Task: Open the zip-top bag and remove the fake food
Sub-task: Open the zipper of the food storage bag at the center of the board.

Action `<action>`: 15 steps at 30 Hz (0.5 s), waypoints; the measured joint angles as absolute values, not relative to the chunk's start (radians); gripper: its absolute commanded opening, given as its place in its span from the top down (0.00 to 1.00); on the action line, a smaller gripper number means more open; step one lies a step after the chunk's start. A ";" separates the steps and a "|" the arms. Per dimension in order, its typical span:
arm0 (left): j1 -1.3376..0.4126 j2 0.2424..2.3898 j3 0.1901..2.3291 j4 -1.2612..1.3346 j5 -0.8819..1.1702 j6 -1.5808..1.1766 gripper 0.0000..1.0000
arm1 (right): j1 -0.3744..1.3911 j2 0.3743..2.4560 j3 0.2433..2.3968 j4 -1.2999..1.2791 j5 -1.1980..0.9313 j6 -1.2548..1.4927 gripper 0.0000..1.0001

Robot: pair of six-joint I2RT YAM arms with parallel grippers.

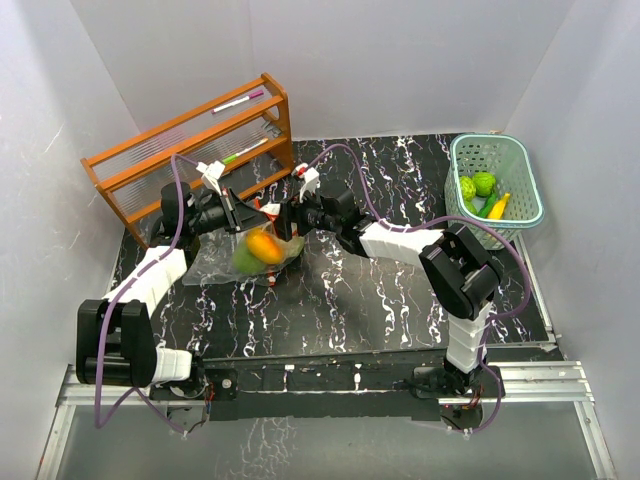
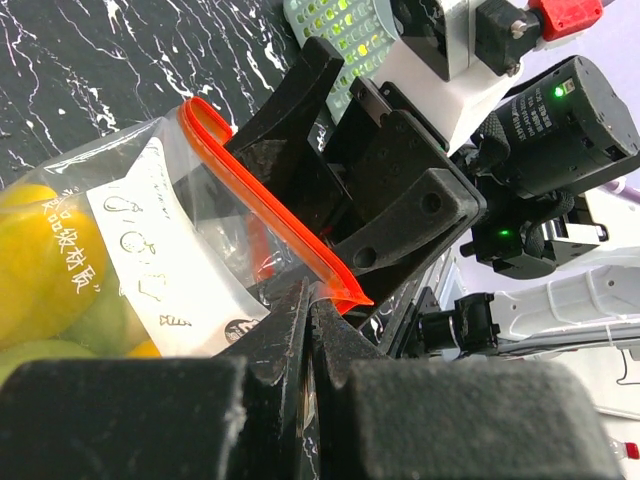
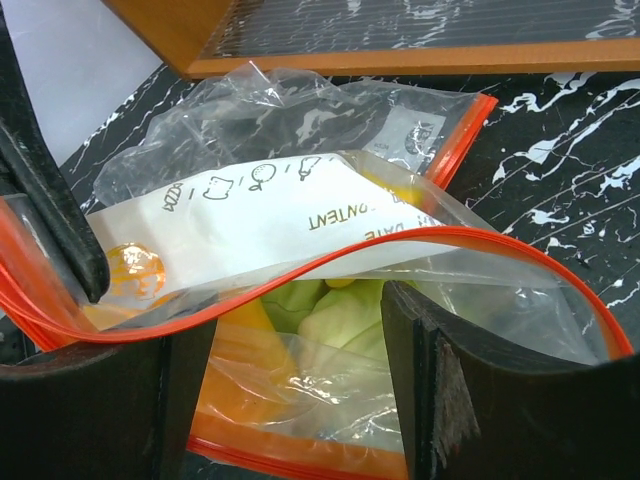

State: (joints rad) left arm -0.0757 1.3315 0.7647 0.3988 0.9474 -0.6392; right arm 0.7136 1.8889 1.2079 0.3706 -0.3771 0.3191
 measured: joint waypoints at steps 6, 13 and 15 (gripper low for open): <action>-0.076 1.331 0.765 0.389 0.949 -0.634 1.00 | 0.713 1.889 1.208 0.374 -0.394 0.316 0.15; -0.076 1.327 0.765 0.373 0.950 -0.623 1.00 | 0.714 1.888 1.208 0.357 -0.392 0.286 0.17; -0.076 1.327 0.765 0.371 0.950 -0.623 1.00 | 0.714 1.887 1.208 0.352 -0.390 0.281 0.17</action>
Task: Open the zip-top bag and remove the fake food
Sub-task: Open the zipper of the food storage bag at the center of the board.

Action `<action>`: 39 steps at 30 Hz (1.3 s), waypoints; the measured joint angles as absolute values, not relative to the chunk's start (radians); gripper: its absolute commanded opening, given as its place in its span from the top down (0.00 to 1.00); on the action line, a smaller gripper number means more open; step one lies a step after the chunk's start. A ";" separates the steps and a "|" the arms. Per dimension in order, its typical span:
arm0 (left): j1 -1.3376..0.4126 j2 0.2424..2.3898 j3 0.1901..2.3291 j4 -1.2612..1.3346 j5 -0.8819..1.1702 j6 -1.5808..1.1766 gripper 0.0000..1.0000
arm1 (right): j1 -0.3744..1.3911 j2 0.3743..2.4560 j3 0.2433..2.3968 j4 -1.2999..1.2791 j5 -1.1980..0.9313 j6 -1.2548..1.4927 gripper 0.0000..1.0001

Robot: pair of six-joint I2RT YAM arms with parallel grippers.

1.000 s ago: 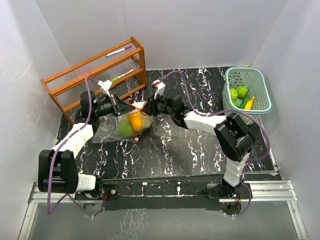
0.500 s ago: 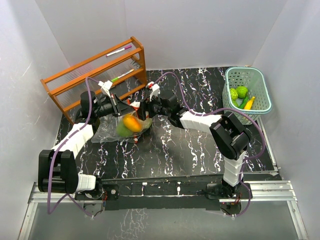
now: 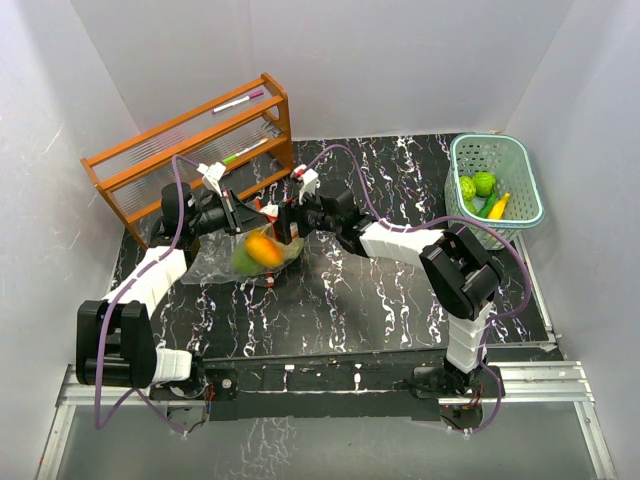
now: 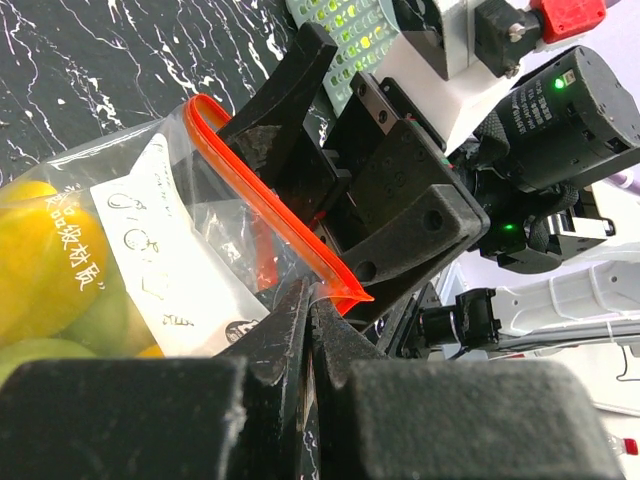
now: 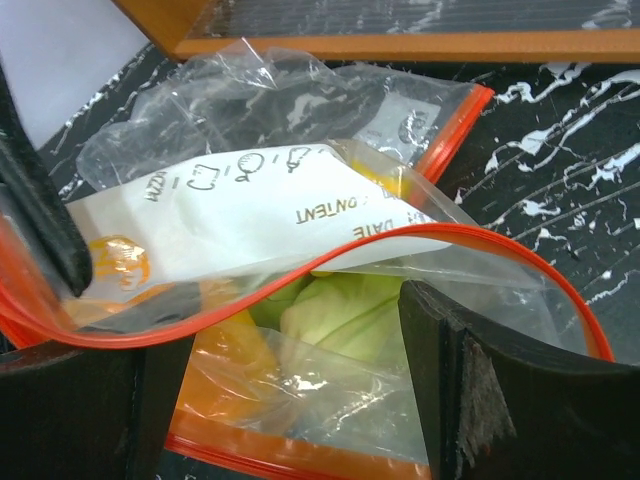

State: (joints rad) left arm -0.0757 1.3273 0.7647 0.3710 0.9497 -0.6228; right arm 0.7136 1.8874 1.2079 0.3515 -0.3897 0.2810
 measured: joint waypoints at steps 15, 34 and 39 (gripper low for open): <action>-0.076 1.280 0.765 0.352 0.950 -0.607 1.00 | 0.719 1.914 1.261 0.229 -0.356 0.233 0.66; -0.093 1.474 0.875 0.504 0.827 -0.757 1.00 | 0.733 1.750 1.117 0.189 -0.463 0.224 0.91; -0.184 1.568 0.975 0.512 0.785 -0.766 0.84 | 0.753 1.708 1.103 0.233 -0.470 0.243 0.91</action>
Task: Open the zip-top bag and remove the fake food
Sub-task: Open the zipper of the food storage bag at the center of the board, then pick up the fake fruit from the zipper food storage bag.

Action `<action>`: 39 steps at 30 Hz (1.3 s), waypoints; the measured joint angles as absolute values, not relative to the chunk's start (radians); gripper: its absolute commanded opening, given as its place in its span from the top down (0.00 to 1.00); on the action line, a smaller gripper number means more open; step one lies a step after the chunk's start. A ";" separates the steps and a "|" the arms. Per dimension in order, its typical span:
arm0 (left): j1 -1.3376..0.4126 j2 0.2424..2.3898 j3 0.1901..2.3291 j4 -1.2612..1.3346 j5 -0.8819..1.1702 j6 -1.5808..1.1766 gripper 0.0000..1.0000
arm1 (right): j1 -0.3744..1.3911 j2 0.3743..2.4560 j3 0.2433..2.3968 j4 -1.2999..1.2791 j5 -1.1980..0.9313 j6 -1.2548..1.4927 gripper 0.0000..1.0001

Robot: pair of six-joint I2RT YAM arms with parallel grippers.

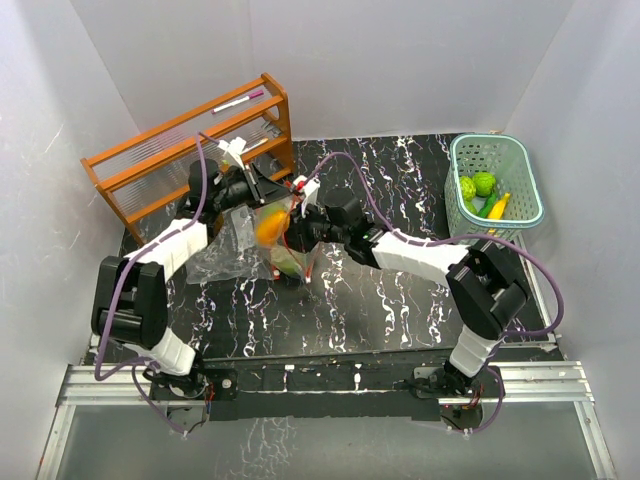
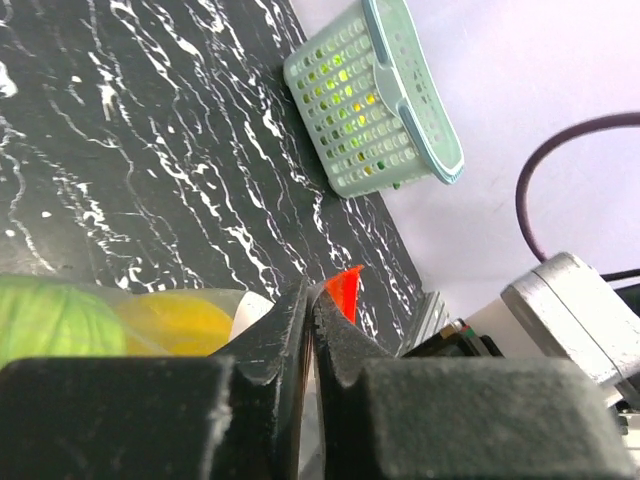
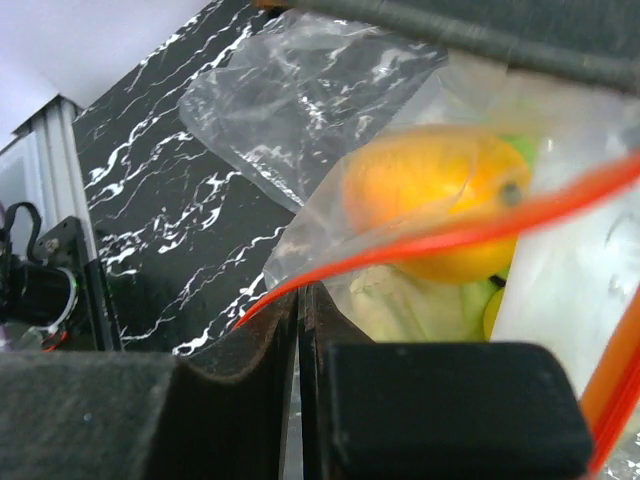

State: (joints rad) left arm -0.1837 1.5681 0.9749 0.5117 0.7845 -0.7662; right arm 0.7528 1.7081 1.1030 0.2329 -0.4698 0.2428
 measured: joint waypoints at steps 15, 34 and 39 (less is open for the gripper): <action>-0.217 1.321 0.931 0.313 0.441 -0.639 0.88 | 0.696 1.743 1.102 0.212 -0.181 0.325 0.72; -0.280 1.758 0.974 0.388 0.206 -0.664 1.00 | 0.606 1.761 1.086 0.266 -0.123 0.440 0.02; -0.321 1.796 1.006 0.421 0.193 -0.661 1.00 | 0.578 1.857 1.139 0.289 -0.152 0.485 0.02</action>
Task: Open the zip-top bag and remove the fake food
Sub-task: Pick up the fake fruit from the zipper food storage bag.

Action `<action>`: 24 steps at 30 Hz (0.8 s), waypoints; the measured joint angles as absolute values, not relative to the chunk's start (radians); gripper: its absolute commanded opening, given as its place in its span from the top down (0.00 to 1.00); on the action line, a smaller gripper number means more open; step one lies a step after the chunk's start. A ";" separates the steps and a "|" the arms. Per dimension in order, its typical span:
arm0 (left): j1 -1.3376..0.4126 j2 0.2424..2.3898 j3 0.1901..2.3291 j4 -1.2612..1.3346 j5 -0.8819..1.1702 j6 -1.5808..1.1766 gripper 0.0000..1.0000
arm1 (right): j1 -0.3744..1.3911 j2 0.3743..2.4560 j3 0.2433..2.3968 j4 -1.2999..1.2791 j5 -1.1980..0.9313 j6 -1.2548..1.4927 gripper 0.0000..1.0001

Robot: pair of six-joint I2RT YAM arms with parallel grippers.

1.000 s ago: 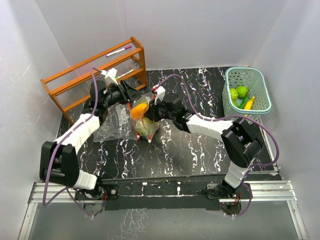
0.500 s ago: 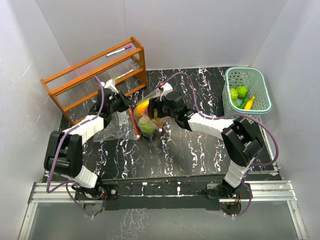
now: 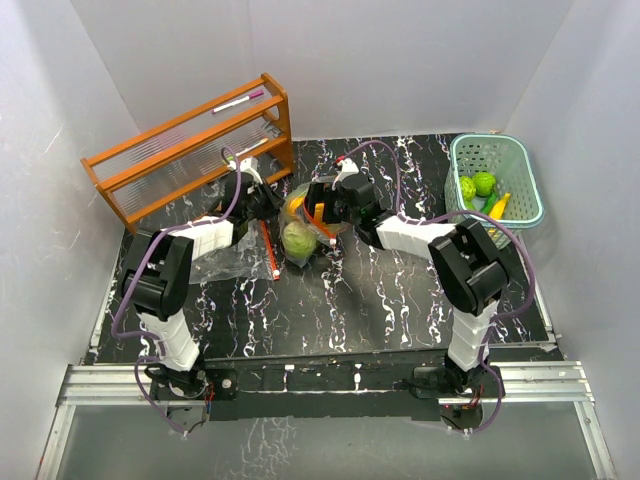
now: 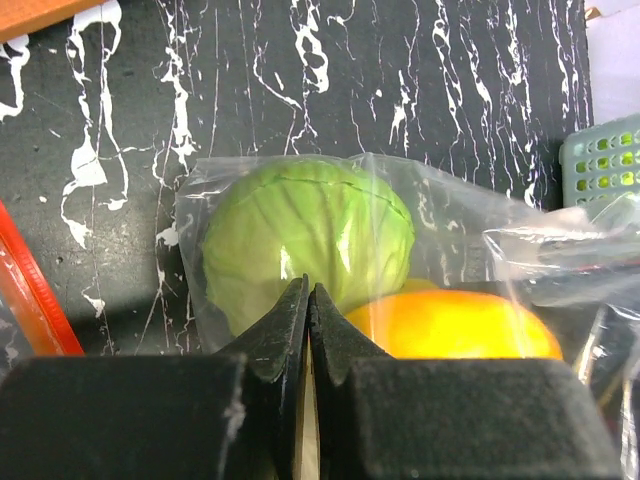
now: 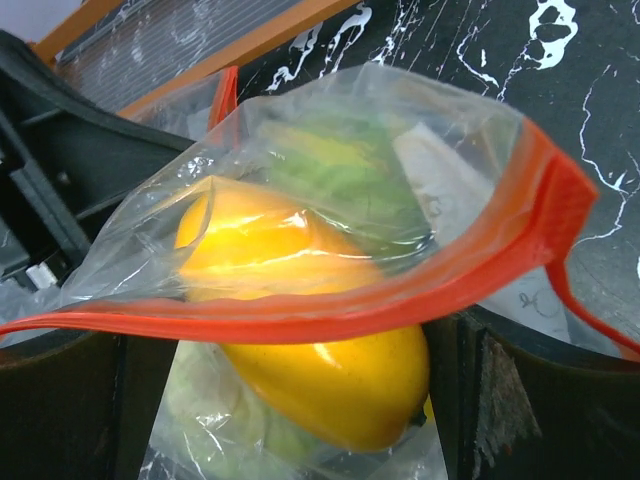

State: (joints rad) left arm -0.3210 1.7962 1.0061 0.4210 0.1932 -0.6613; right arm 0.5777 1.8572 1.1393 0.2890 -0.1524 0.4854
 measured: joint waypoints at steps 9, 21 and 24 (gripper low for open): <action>-0.333 1.798 1.012 0.426 0.175 -0.636 1.00 | 0.561 1.909 1.164 0.335 -0.200 0.534 0.02; -0.366 1.797 0.988 0.456 0.251 -0.641 1.00 | 0.518 1.908 1.116 0.414 -0.210 0.526 0.35; -0.373 1.791 0.978 0.441 0.251 -0.634 1.00 | 0.512 1.906 1.116 0.445 -0.224 0.529 0.54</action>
State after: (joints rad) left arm -0.3729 1.7912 0.9775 0.4412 0.2508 -0.6342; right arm 0.5121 1.9057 1.1160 0.4450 -0.2241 0.5289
